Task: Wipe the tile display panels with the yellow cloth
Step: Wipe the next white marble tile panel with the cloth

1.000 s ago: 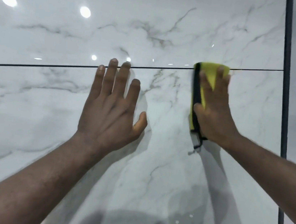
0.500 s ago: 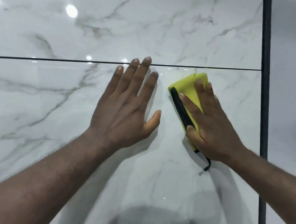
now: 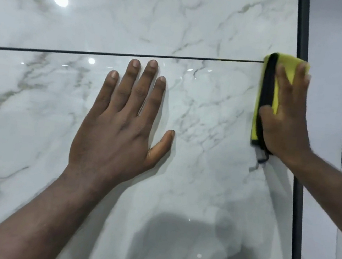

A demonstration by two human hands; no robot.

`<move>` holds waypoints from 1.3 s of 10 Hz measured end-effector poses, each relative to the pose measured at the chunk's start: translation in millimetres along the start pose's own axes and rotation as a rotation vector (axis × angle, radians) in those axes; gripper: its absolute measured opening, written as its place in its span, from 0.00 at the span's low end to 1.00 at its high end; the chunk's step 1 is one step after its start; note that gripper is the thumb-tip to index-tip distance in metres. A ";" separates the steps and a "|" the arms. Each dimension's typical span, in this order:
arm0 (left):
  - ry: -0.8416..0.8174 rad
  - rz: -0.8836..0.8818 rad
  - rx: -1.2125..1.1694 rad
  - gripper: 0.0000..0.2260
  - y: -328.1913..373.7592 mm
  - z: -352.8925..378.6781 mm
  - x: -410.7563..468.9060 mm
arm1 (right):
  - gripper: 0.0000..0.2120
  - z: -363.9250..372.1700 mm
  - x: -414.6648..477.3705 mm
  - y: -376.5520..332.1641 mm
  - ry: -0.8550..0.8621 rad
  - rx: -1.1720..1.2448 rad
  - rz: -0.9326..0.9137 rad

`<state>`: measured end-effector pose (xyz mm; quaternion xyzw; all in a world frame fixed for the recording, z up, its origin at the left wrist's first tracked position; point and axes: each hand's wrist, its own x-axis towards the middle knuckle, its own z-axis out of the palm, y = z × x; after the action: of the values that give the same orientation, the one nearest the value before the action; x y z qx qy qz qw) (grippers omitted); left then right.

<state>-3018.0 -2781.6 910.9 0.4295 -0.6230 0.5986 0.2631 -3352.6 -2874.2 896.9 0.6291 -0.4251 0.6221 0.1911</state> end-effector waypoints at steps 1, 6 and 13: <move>0.004 -0.002 0.004 0.39 0.3 0.6 0.0 | 0.40 4.2 7.1 -10.8 0.073 0.061 0.130; 0.000 0.006 0.006 0.39 1.1 0.9 1.3 | 0.40 11.6 -14.4 -18.2 0.040 0.077 0.003; 0.007 0.005 -0.012 0.39 2.0 0.7 -1.4 | 0.35 -20.4 -65.2 -8.4 -0.035 0.028 0.316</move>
<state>-3019.0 -2782.2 908.6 0.4241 -0.6268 0.5969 0.2665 -3349.9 -2834.4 840.8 0.5677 -0.5134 0.6393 0.0744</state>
